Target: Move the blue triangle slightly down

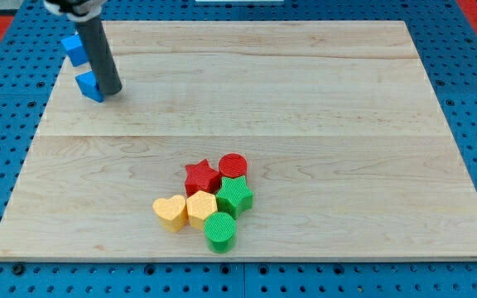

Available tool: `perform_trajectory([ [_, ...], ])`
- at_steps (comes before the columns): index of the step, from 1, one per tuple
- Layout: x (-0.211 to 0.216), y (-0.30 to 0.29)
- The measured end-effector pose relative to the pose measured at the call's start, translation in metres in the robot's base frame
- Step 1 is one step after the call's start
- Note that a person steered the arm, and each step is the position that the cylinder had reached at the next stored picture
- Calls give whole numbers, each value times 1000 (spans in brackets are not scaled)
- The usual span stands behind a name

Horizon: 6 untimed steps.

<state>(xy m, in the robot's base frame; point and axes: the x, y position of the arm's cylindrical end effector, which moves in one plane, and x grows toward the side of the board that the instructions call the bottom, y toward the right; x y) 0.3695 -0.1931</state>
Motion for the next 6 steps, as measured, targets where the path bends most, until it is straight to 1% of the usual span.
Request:
perform_trajectory([
  [1, -39, 15],
  [2, -68, -9],
  [3, -36, -32],
  [4, -2, -34],
  [5, -48, -24],
  [6, -142, 11],
])
